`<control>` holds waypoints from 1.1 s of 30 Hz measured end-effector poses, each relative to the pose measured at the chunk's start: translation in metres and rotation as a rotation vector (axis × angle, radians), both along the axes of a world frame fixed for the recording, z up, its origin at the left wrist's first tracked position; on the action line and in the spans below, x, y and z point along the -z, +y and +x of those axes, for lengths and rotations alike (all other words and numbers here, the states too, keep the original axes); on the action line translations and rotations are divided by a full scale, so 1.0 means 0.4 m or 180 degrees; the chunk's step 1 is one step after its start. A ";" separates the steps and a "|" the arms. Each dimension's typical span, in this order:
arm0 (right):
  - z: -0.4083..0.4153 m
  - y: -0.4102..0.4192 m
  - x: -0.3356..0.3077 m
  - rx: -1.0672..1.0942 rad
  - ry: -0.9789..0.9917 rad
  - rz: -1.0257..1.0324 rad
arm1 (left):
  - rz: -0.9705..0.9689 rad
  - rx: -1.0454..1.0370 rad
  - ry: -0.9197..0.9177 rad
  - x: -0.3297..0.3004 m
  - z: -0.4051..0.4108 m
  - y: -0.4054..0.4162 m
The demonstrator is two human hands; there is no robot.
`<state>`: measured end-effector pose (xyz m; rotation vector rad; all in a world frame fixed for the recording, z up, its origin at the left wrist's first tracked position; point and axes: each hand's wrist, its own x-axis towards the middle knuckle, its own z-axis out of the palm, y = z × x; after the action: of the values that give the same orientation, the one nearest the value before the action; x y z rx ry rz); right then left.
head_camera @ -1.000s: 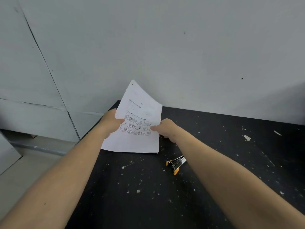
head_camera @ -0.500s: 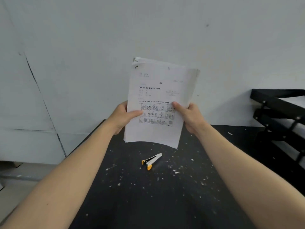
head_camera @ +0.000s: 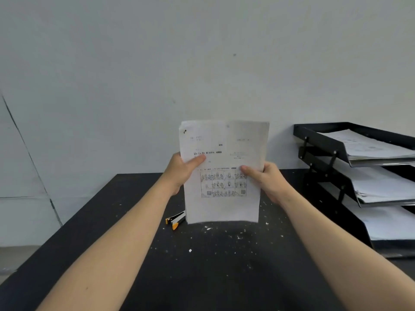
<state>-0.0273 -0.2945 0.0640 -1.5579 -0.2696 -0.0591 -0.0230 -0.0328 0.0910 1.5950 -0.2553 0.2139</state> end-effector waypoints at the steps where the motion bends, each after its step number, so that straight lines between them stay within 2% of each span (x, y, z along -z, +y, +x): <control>1: -0.002 -0.003 0.012 0.0024 0.0004 0.0010 | 0.0084 0.0039 0.0050 0.010 0.000 -0.002; 4: -0.003 0.006 0.038 0.0059 0.0025 0.0244 | 0.0188 0.0101 0.0163 0.043 0.002 -0.008; 7: 0.006 0.016 0.033 0.0104 0.0059 0.0410 | -0.0117 0.0033 0.0228 0.048 0.013 -0.016; 9: 0.008 0.016 0.026 0.0060 0.0054 0.0368 | -0.0308 0.0049 0.0247 0.048 0.018 -0.015; 12: 0.003 0.015 0.008 0.0157 -0.0006 0.0162 | -0.0257 0.0085 0.0238 0.050 0.018 -0.011; 15: 0.006 0.029 -0.046 0.0968 -0.0580 -0.0093 | -0.0201 0.0128 0.0236 0.049 0.022 -0.008; 17: 0.001 0.054 -0.106 0.1803 -0.1210 -0.0565 | -0.0201 0.0134 0.0236 0.044 0.026 -0.008; 19: -0.016 0.099 -0.166 0.2253 -0.1910 -0.1184 | -0.0262 0.0128 0.0257 0.036 0.022 -0.010; 21: -0.038 0.166 -0.219 0.2093 -0.2346 -0.1800 | -0.0330 0.0155 0.0290 0.033 0.020 -0.010; 23: -0.057 0.233 -0.240 0.1795 -0.2529 -0.2381 | -0.0338 0.0125 0.0309 0.033 0.017 -0.009; 25: -0.070 0.290 -0.236 0.1493 -0.2558 -0.2885 | -0.0212 0.0102 0.0184 0.023 0.009 -0.014; 28: -0.070 0.335 -0.214 0.0943 -0.2239 -0.3572 | 0.0311 0.0200 -0.0241 0.006 -0.006 -0.020; 30: -0.070 0.338 -0.216 0.0901 -0.2126 -0.3523 | 0.0372 0.0152 -0.0211 0.008 -0.005 -0.017; 33: -0.069 0.315 -0.227 0.1368 -0.2254 -0.3204 | 0.0010 -0.0010 0.0079 0.024 0.006 -0.010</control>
<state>-0.0547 -0.1685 0.1547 -2.5395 -0.5643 -0.9456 -0.0205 -0.0367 0.0815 1.6002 -0.2339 0.1960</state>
